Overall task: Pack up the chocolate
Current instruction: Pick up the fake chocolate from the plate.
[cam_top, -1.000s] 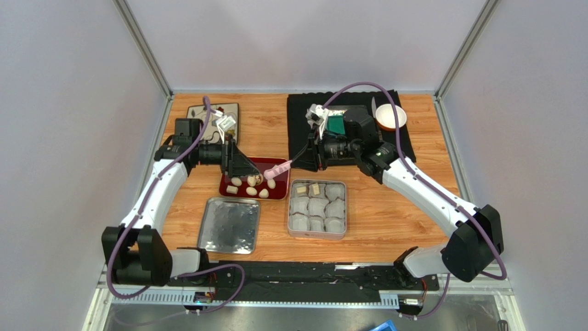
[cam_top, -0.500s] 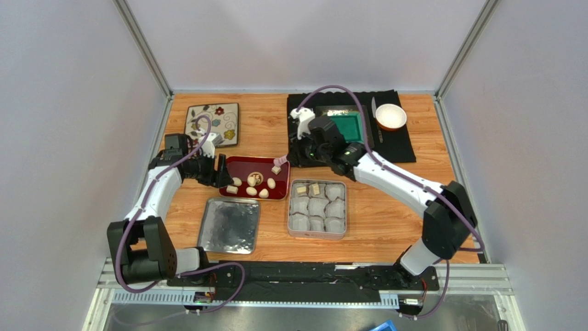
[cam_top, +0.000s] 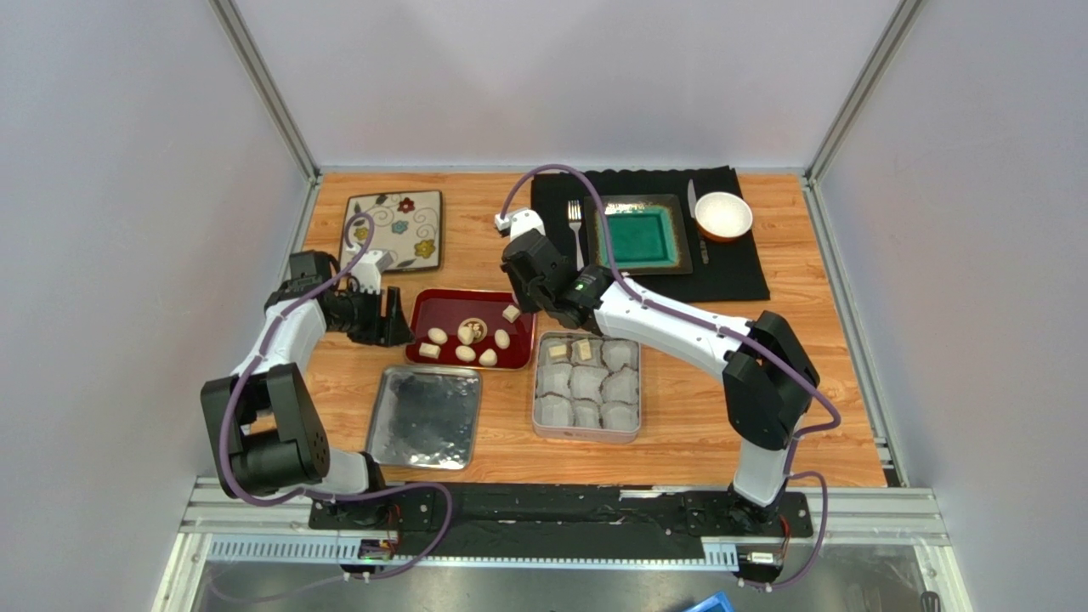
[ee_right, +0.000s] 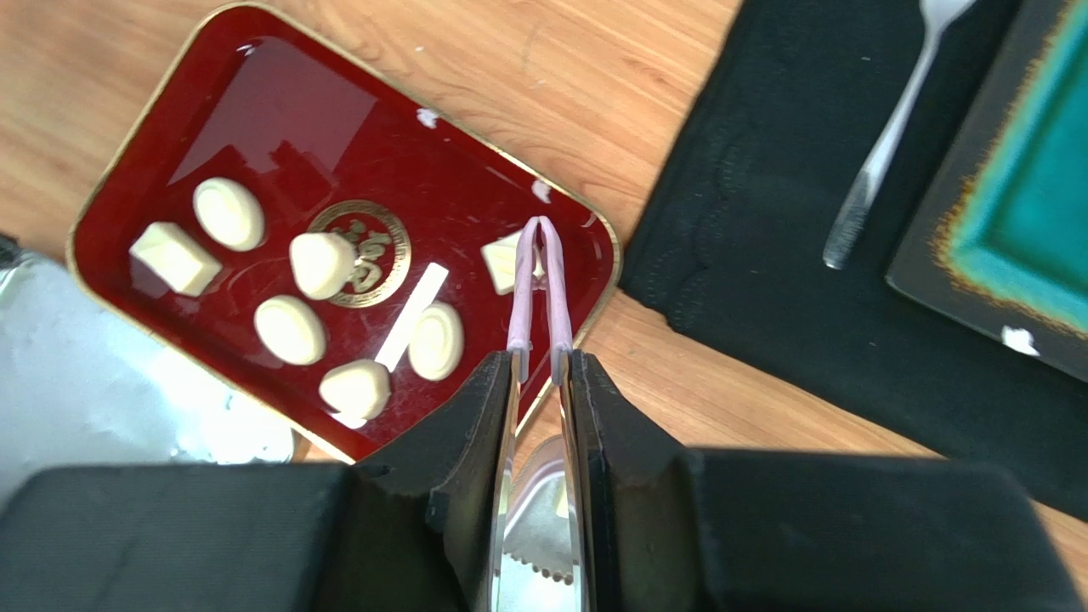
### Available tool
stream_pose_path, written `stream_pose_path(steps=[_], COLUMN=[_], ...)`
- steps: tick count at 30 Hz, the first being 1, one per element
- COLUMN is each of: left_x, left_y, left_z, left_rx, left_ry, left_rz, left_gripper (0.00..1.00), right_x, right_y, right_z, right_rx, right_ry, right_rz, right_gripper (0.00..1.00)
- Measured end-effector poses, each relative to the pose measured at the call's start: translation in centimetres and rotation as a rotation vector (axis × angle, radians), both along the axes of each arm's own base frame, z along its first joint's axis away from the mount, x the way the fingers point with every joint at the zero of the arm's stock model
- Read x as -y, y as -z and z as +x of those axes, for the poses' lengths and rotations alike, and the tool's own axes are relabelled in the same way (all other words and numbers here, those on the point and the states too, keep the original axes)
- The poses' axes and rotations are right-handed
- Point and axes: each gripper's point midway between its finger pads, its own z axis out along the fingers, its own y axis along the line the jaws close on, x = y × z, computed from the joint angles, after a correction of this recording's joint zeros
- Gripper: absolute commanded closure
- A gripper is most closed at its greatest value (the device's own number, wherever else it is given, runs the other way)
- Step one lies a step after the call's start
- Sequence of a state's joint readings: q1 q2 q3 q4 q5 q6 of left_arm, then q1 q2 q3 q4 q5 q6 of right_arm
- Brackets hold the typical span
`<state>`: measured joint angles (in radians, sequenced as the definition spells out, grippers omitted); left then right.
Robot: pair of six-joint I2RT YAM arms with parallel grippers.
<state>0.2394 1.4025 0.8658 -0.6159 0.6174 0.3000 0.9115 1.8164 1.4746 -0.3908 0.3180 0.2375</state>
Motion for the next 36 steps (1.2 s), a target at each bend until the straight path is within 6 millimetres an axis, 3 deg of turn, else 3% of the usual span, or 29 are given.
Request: stream_pose_path(steps=[24, 36], left_x=[0.4, 0.4], left_y=[0.3, 0.3], left_z=[-0.3, -0.3], left_rx=[0.008, 0.013], left_ry=[0.038, 0.045], left_rz=[-0.02, -0.017], left_gripper=[0.35, 0.35], right_x=[-0.6, -0.9], right_y=[-0.3, 0.1], right_z=[-0.6, -0.8], right_rx=[-0.021, -0.03], right_ry=[0.022, 0.02], right_rz=[0.035, 0.033], right_gripper=[0.99, 0.9])
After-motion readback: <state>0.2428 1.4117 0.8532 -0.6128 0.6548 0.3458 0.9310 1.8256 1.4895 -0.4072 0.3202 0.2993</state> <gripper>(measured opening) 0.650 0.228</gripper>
